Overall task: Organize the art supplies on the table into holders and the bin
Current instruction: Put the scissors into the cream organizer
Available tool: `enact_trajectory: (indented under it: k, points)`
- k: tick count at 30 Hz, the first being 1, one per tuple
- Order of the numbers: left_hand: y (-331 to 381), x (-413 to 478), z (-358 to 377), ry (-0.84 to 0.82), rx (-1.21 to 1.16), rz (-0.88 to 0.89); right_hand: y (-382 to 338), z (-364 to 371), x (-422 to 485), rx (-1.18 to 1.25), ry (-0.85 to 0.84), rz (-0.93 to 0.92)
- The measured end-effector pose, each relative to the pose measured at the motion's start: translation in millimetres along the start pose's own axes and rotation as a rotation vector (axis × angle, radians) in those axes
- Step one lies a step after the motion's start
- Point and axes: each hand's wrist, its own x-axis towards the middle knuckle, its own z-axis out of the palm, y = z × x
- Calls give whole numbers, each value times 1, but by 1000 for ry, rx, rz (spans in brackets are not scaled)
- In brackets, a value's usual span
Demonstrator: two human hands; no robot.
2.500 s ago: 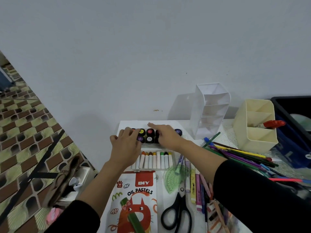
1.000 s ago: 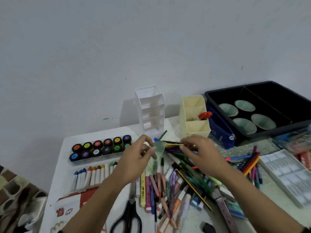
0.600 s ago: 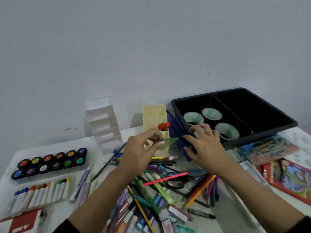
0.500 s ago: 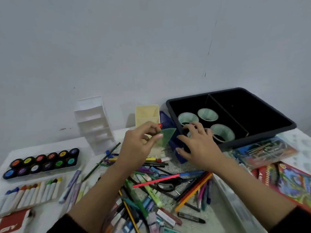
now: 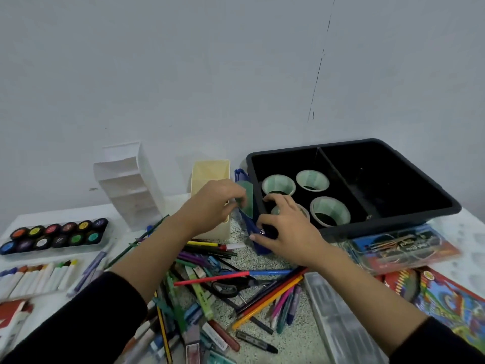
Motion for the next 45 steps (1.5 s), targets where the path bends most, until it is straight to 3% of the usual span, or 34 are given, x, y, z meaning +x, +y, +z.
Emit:
enact_trajectory:
  k: [12, 16, 20, 24, 30, 33, 38, 42, 45]
  points:
    - [0, 15, 14, -150, 172, 17, 3, -1, -1, 42, 25, -55]
    - [-5, 24, 29, -96, 427, -19, 2, 0, -1, 59, 40, -24]
    - [4, 32, 30, -240, 557, -89, 4, 4, -1, 36, 63, -29]
    - [7, 16, 18, -138, 449, -101, 4, 9, -3, 16, 127, -40]
    - [17, -52, -11, 37, 14, -252, -10, 15, -16, 158, 421, -135]
    - [9, -97, -12, 22, 29, -361, -29, 19, -30, 256, 245, -279]
    - [-3, -159, -5, -83, 186, -559, -49, 39, -39, 44, -174, -349]
    - [6, -182, 6, -219, 196, -641, -58, 48, -37, -33, -214, -337]
    - [9, -190, 13, -228, 219, -616, -61, 50, -33, -52, -208, -348]
